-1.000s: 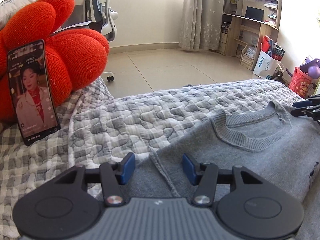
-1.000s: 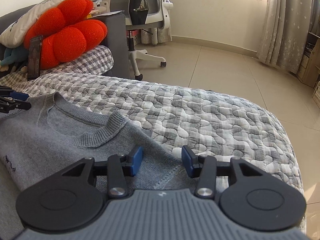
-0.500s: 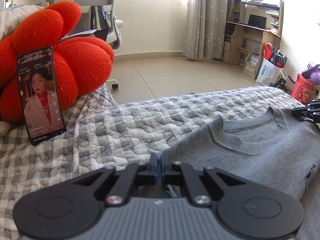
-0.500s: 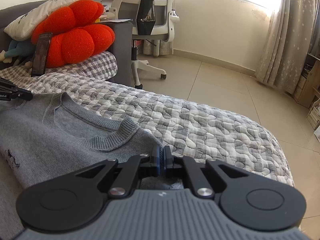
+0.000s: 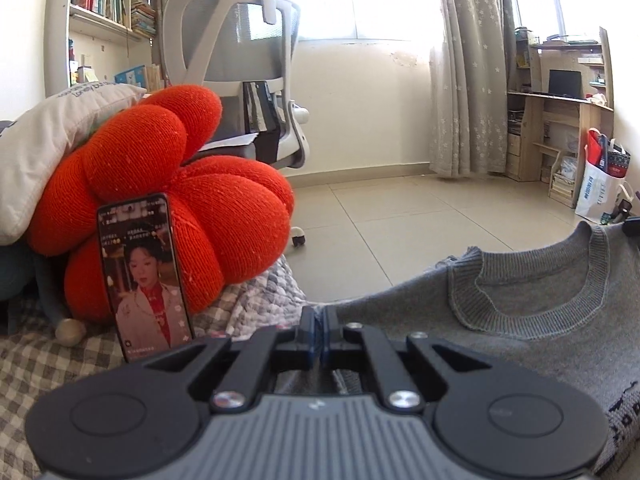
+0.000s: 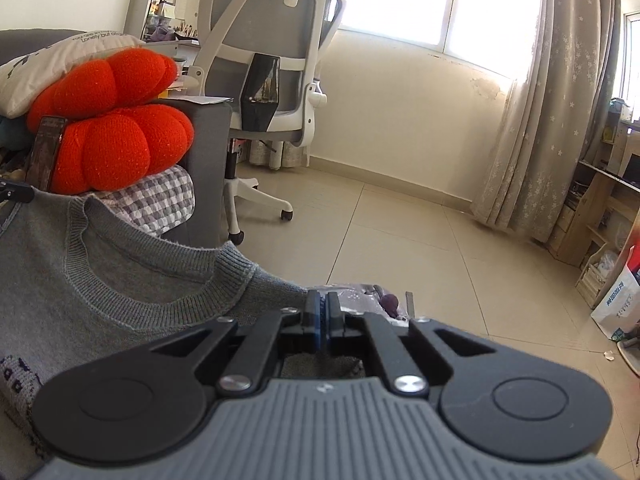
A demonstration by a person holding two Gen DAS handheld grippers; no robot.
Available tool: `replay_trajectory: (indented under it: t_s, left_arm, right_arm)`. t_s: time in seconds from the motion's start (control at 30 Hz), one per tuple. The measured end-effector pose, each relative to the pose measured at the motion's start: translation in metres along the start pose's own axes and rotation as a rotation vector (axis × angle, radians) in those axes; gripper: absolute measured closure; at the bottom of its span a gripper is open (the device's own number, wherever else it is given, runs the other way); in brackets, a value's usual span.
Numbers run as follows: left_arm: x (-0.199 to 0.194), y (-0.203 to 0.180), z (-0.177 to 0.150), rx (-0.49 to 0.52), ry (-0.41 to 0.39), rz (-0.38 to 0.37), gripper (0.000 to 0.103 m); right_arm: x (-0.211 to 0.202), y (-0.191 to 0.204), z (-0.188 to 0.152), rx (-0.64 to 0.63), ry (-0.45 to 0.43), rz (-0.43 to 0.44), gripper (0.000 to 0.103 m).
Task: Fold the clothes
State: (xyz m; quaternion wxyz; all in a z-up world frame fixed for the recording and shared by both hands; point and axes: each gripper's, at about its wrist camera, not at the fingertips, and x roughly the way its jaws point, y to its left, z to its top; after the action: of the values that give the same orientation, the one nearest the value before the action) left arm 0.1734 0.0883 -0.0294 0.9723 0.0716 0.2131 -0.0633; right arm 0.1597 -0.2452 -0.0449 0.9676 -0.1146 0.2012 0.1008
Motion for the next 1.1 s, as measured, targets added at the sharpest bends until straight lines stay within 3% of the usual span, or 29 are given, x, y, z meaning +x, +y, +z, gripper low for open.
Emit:
replay_trajectory:
  t_s: [0.2,0.5,0.73,0.9,1.0,1.1]
  left_arm:
    - [0.031,-0.005,0.017,-0.006,-0.026,0.102,0.100]
    - [0.083,-0.023,0.015,0.034,0.010,0.225,0.100]
    - [0.113,-0.031,0.009,0.070,0.076,0.279,0.100]
    - [0.122,-0.032,0.012,0.069,0.124,0.275,0.099]
    - [0.115,-0.030,0.013,0.052,0.127,0.258,0.094]
    - [0.104,-0.026,0.015,0.011,0.127,0.221,0.076]
  right_arm:
    - [0.040,0.005,0.008,0.021,-0.016,-0.073,0.101]
    - [0.097,0.012,0.007,-0.017,0.014,-0.162,0.101]
    - [0.128,0.015,0.006,-0.064,0.085,-0.189,0.101]
    - [0.136,0.004,0.011,-0.043,0.124,-0.187,0.103]
    - [0.128,-0.005,0.016,-0.011,0.135,-0.147,0.103]
    - [0.114,-0.018,0.020,0.021,0.149,-0.100,0.097]
